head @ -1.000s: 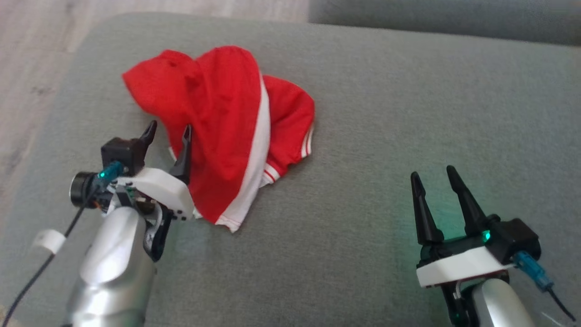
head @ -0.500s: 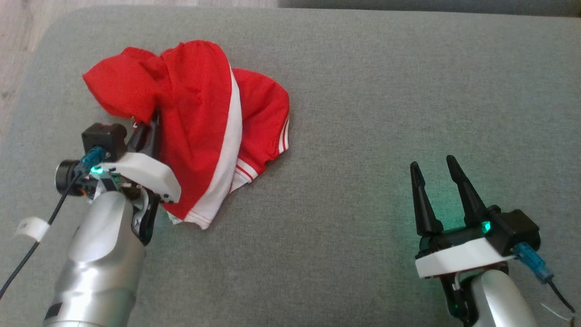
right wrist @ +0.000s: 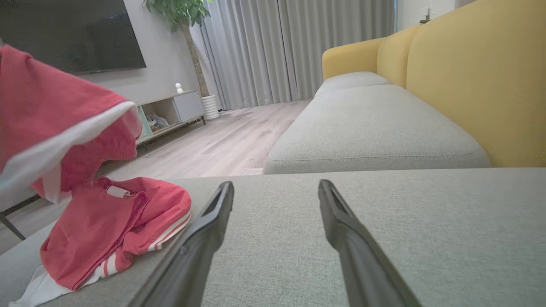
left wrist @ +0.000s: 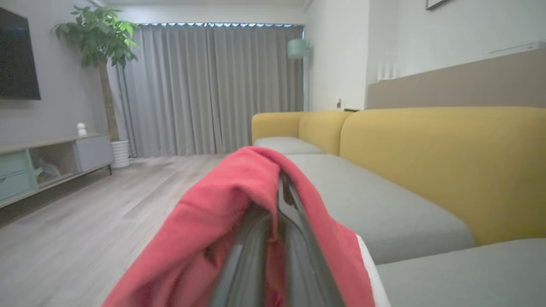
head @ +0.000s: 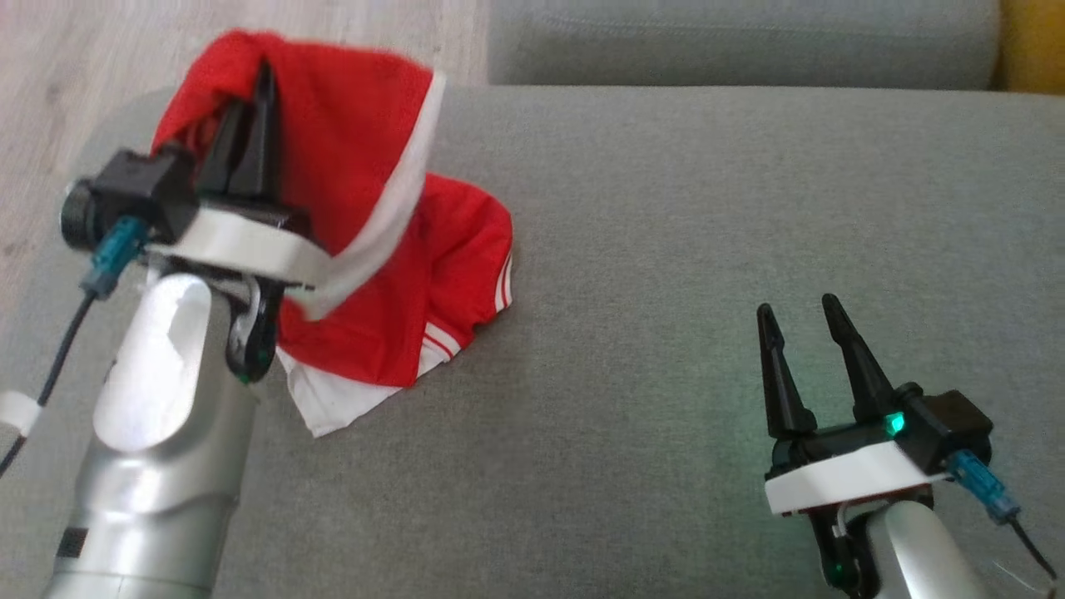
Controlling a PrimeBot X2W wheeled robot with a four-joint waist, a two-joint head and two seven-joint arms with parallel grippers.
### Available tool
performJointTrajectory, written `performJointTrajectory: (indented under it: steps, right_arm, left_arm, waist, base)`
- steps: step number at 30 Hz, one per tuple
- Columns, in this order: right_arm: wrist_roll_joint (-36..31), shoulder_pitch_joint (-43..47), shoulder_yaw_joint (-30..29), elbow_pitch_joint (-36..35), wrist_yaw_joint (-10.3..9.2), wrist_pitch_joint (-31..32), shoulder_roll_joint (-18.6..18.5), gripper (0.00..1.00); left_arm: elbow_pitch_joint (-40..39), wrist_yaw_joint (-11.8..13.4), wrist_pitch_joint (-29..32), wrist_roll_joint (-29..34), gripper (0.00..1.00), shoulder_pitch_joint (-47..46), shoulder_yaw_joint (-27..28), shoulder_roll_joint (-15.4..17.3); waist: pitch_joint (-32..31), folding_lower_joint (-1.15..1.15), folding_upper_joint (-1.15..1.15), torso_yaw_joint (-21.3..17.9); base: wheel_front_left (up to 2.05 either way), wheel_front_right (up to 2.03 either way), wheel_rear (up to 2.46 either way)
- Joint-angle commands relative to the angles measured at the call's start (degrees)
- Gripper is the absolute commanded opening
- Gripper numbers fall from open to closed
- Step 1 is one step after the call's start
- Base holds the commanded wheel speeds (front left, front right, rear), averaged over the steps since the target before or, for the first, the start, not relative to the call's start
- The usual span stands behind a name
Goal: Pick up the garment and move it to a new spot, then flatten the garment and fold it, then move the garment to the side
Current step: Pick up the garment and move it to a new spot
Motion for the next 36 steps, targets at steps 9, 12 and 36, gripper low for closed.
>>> performJointTrajectory:
  steps: [9,12,36]
  right_arm:
    - [1.4,-0.8,1.8,-2.5,0.44,-0.4,-0.3,1.00]
    - [1.8,-1.3,2.0,-3.2,0.44,-0.4,-0.3,1.00]
    - [5.0,-5.3,7.1,-7.0,0.44,-0.4,-0.3,1.00]
  left_arm:
    - [-17.6,-0.2,8.7,-0.8,0.00,-1.8,-1.7,2.7]
    - [-20.4,-0.4,11.8,-1.3,0.00,-1.3,-3.7,2.9]
    - [-5.9,-0.9,9.7,-1.9,0.25,-12.4,-20.6,2.4]
  waist:
    - [-1.3,0.01,0.00,-3.5]
    - [-0.9,0.01,0.00,-5.5]
    - [7.9,0.01,0.00,-29.6]
  base:
    - [0.00,0.00,0.00]
    - [0.00,0.00,0.00]
    - [0.00,0.00,0.00]
